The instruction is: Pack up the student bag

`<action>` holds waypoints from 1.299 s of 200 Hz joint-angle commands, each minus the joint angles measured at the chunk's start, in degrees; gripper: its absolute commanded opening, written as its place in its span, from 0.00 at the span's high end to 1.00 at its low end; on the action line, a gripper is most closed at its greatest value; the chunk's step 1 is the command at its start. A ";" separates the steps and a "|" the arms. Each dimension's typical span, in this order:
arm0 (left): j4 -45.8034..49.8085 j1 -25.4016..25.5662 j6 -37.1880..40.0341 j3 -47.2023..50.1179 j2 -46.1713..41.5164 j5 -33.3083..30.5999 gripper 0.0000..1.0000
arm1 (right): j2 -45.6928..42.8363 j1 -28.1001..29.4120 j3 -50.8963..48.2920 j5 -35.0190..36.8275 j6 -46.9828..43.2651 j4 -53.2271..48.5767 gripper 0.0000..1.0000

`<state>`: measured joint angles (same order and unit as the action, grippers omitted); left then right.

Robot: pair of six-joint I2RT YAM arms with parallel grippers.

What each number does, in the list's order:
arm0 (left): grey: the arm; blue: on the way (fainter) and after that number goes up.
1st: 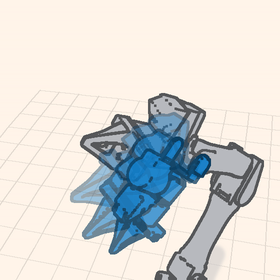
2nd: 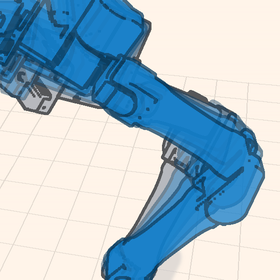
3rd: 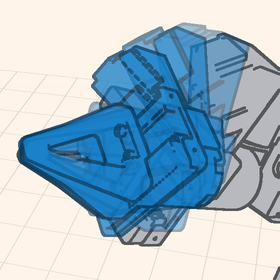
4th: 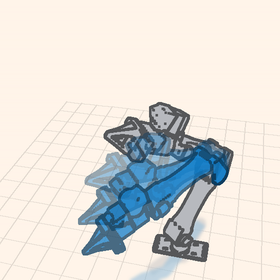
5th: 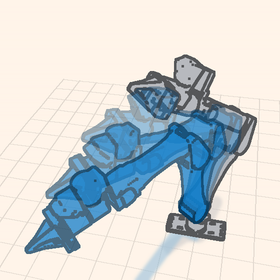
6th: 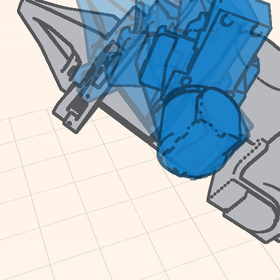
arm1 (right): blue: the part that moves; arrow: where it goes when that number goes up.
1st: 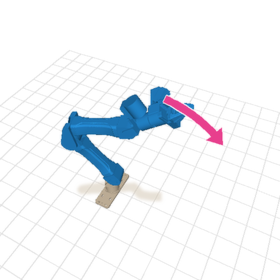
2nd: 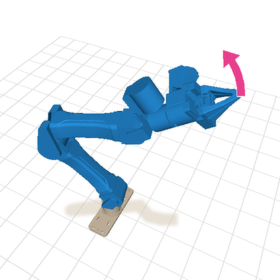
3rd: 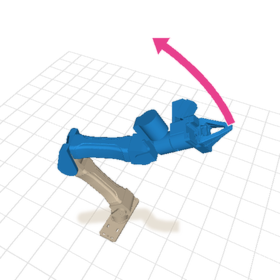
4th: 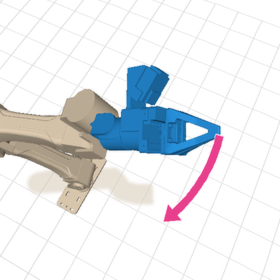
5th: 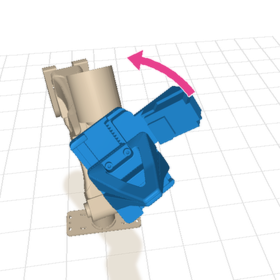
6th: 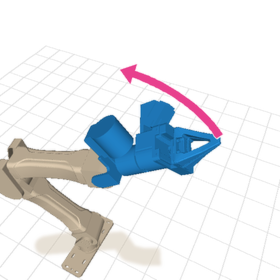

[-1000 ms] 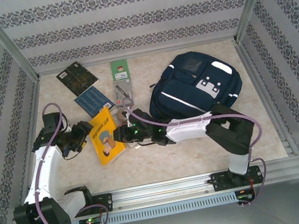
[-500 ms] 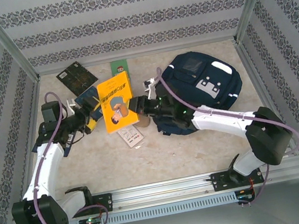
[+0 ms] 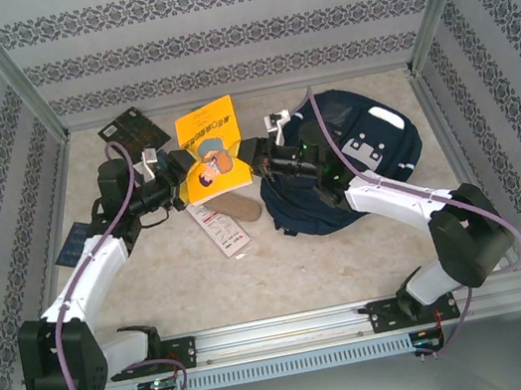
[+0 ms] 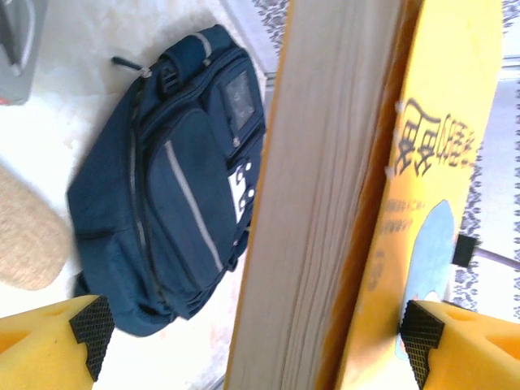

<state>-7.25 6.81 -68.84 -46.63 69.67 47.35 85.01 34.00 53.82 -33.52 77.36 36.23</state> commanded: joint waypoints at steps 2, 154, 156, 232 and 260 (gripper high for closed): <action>-12.94 1.39 -6.61 -0.63 1.23 -0.37 0.13 | 0.42 -0.56 1.24 -4.69 2.66 9.36 1.00; 1.17 3.17 0.48 -4.14 -3.12 -4.20 1.00 | -7.66 -10.71 2.61 9.08 -45.63 -52.46 0.57; 1.38 3.16 0.66 -4.16 -3.18 -4.16 1.00 | -7.67 -10.64 3.11 10.42 -47.08 -54.61 0.56; 3.29 3.25 2.56 -2.86 -3.93 -4.54 1.00 | 0.53 -4.07 11.01 45.24 -75.15 -76.69 0.50; 4.09 3.47 2.98 -2.86 -4.18 -4.55 1.00 | 6.00 -1.28 13.65 49.92 -79.77 -77.87 0.49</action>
<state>-1.61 9.72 -67.79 -48.62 67.75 42.33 87.55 30.92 64.79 6.66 6.35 -36.36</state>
